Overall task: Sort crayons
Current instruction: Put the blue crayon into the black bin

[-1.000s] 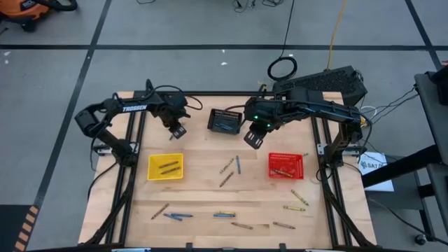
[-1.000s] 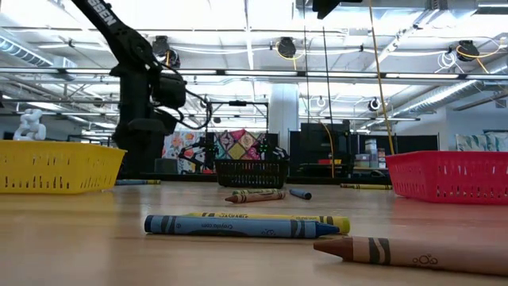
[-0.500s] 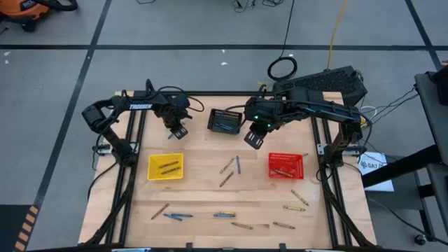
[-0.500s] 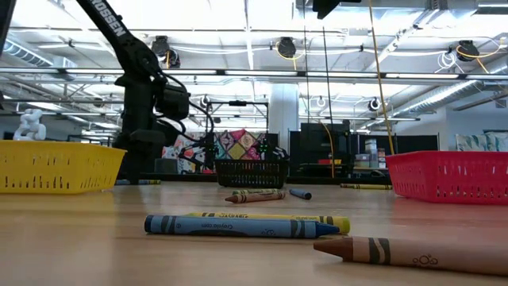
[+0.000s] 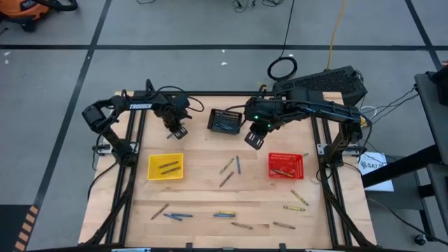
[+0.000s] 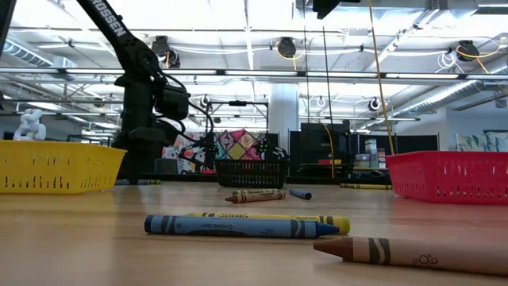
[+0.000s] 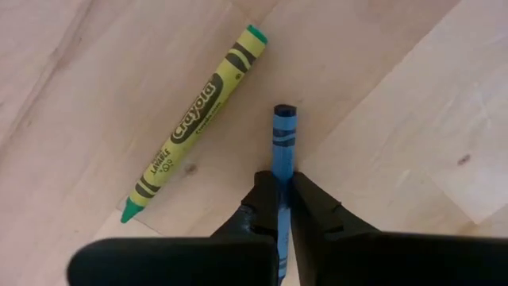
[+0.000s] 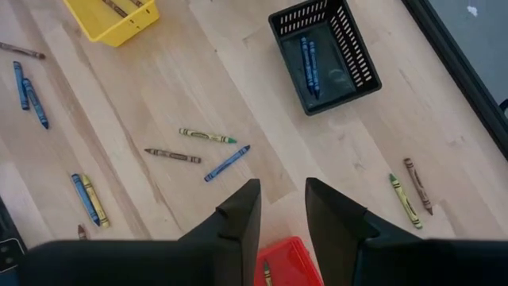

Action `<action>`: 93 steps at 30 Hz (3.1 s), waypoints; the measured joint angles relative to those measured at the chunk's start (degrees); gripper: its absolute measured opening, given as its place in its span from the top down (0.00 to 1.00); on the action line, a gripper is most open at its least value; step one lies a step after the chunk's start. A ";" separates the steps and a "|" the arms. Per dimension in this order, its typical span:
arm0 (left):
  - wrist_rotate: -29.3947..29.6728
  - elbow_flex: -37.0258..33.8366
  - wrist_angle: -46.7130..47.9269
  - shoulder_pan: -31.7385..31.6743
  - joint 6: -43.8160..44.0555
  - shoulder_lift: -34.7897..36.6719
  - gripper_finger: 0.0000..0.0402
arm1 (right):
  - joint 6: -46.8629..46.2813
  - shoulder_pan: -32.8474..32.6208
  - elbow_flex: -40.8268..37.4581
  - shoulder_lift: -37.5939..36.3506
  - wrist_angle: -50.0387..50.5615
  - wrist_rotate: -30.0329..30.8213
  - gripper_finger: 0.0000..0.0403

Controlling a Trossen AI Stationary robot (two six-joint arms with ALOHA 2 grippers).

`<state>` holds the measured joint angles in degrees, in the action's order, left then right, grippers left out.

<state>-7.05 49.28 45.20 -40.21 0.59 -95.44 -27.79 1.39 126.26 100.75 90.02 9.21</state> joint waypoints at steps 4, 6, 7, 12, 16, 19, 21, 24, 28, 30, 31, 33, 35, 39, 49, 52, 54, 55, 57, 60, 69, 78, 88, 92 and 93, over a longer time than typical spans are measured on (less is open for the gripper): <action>-0.25 -0.02 0.81 0.04 -1.40 0.89 0.98 | 0.01 0.00 0.00 0.00 0.00 0.00 0.78; -0.46 -0.18 0.93 0.07 -1.46 1.68 0.98 | 0.17 0.00 0.00 0.00 0.00 0.00 0.78; -0.73 -0.31 1.34 0.07 -1.53 2.27 0.98 | 0.19 0.00 0.00 0.00 0.00 0.00 0.78; -3.48 -0.35 4.79 0.72 -4.20 6.07 0.98 | 0.81 0.00 0.00 0.00 -0.01 0.00 0.78; -3.71 -0.38 8.27 1.74 -5.97 9.94 0.98 | 1.74 0.00 0.00 0.00 0.00 0.03 0.78; -4.12 -0.37 9.93 2.16 -7.60 13.13 0.98 | 2.14 0.00 0.00 0.00 -0.01 1.50 0.78; -6.22 -0.33 10.94 2.35 -9.86 15.29 0.98 | 2.16 0.01 0.00 0.00 -0.02 2.95 0.78; -10.13 -0.33 11.40 2.47 -11.96 18.48 0.98 | 2.81 0.04 0.00 0.00 -0.01 4.20 0.78; -12.09 0.13 10.66 2.40 -12.08 21.23 0.98 | 3.46 0.07 0.00 0.00 -0.01 4.47 0.78; -12.44 0.74 9.87 2.43 -12.08 21.99 0.98 | 3.81 0.15 0.00 0.00 0.00 4.47 0.78; -12.43 0.98 8.97 2.42 -11.94 22.15 0.98 | 3.89 0.15 0.00 0.00 0.00 4.48 0.78; -12.57 1.76 7.27 2.52 -11.61 22.16 0.98 | 4.43 0.17 0.00 0.00 0.00 4.48 0.78; -13.04 2.54 4.70 2.88 -11.59 22.17 0.98 | 4.82 0.17 0.00 0.00 0.00 4.48 0.78; -13.64 3.77 -2.93 4.36 -11.54 21.94 0.98 | 5.03 0.48 0.00 0.00 0.00 4.48 0.78; -13.63 8.03 -16.61 7.04 -12.63 19.76 0.98 | 4.95 2.28 0.00 0.00 0.00 4.49 0.78; -13.51 9.72 -16.59 7.30 -14.77 17.37 0.98 | 4.32 2.67 0.00 0.00 0.00 4.50 0.78; -13.46 10.93 -16.56 7.34 -16.28 15.13 0.98 | 3.37 2.73 0.00 0.00 0.00 4.50 0.78; -13.45 11.39 -16.72 7.34 -17.27 14.00 0.98 | 2.96 2.75 0.00 0.00 -0.02 4.50 0.78; -13.44 12.20 -18.09 7.34 -18.36 11.70 0.98 | 2.54 2.78 0.00 0.00 -0.01 4.50 0.78; -13.48 13.68 -19.22 7.32 -20.41 8.12 0.98 | 1.55 2.75 0.00 0.00 -0.05 4.48 0.78; -13.85 18.84 -19.99 7.34 -25.21 -0.18 0.98 | 1.22 2.78 -0.01 0.00 -0.17 4.49 0.78; -18.37 20.37 -24.98 7.38 -26.66 -2.64 0.98 | 0.17 2.75 -0.02 0.00 -0.15 6.19 0.78; -19.86 20.37 -28.43 8.43 -28.08 -7.47 0.94 | 0.31 2.75 -0.02 0.00 -0.11 7.32 0.78; -19.72 20.37 -28.49 8.85 -28.05 -8.58 0.91 | 1.72 2.75 -0.02 0.00 -0.04 7.29 0.78; -19.44 20.35 -28.46 8.87 -27.99 -8.89 0.90 | 1.96 2.75 -0.02 0.00 -0.04 7.28 0.78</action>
<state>-26.49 69.63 16.74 -31.34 -27.40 -104.33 -25.83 4.14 126.23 100.75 89.98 16.49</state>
